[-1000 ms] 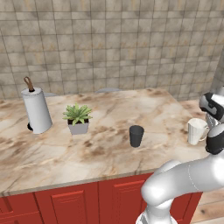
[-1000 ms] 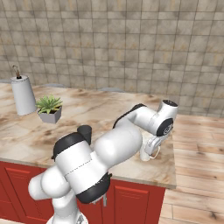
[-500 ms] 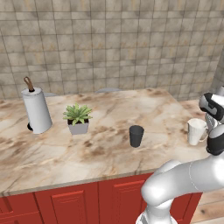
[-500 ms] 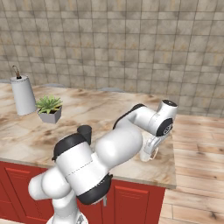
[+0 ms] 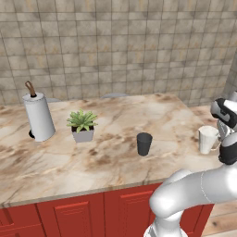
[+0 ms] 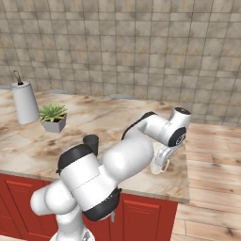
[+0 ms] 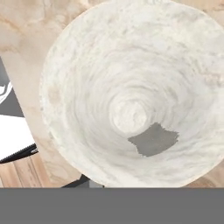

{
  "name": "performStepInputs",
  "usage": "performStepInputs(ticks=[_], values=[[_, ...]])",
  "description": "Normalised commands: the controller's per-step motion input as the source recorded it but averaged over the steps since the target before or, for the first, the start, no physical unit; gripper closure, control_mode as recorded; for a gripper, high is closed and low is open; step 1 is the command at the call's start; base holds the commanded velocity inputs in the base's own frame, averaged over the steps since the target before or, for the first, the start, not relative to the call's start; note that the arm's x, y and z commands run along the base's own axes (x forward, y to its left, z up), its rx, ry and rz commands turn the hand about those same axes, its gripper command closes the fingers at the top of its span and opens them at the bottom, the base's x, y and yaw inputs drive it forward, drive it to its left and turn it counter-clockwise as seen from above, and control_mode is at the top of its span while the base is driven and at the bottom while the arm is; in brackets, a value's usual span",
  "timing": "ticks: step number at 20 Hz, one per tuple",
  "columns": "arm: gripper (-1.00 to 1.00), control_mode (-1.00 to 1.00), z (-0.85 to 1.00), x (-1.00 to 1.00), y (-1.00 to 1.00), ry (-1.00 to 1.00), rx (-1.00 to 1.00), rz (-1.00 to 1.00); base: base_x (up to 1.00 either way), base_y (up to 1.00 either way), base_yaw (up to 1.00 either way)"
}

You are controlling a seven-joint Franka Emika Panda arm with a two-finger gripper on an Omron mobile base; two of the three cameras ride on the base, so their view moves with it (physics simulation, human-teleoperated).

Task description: Pick the jug and glass cup and place them in the sink. Then turn on the water.

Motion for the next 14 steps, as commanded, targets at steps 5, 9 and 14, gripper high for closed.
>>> performStepInputs(ticks=[5, 9, 14], values=[[1.00, -1.00, 0.39, 0.00, 0.00, 0.00, 0.00, -0.01, 0.00, 0.00, 0.00], [1.00, -1.00, 0.51, 0.00, 0.00, 0.00, 0.00, -0.02, 0.00, 0.00, 0.00], [1.00, -1.00, 0.52, -0.01, 0.00, 0.00, 0.00, -0.04, 0.00, 0.00, 0.00]])
